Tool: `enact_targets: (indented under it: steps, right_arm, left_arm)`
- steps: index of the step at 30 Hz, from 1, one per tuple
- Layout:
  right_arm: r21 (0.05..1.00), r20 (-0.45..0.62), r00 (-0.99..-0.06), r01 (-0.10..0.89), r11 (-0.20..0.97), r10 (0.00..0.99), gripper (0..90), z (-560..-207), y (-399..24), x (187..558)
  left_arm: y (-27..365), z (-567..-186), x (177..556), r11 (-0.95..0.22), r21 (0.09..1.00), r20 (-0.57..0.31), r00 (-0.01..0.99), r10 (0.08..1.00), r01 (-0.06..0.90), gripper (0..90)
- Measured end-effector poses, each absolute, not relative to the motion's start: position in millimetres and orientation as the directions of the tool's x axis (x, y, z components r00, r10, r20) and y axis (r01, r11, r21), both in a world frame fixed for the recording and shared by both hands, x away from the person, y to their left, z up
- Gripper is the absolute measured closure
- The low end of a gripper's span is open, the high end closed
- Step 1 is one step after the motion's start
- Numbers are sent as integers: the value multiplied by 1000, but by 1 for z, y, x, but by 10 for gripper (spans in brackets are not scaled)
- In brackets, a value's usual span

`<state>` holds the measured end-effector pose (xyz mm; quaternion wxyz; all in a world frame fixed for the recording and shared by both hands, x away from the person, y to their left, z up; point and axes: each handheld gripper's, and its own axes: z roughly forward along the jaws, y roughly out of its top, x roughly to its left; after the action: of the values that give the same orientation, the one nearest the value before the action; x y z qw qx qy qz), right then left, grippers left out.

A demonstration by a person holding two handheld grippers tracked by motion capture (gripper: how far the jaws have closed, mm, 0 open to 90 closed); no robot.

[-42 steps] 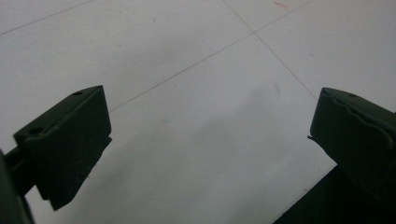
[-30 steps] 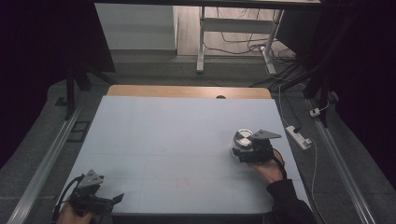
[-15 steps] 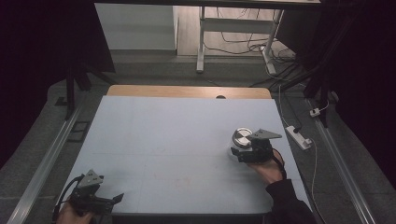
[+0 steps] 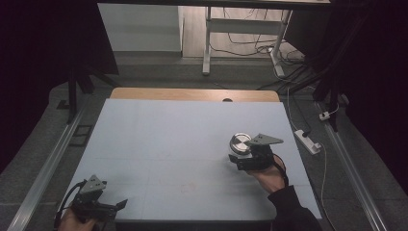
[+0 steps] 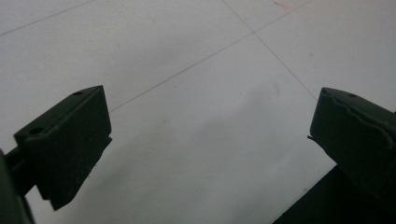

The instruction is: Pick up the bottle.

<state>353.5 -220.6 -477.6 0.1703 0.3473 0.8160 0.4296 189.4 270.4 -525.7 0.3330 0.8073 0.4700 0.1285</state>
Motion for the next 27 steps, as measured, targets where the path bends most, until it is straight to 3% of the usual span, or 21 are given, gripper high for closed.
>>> enact_targets:
  steps: [27]
  right_arm:
    - [807, 25, -811, 361, 467, 584, 144, -477, -151, 324]
  left_arm:
    - [271, -526, 189, -336, 659, -108, 526, 843, 673, 0]
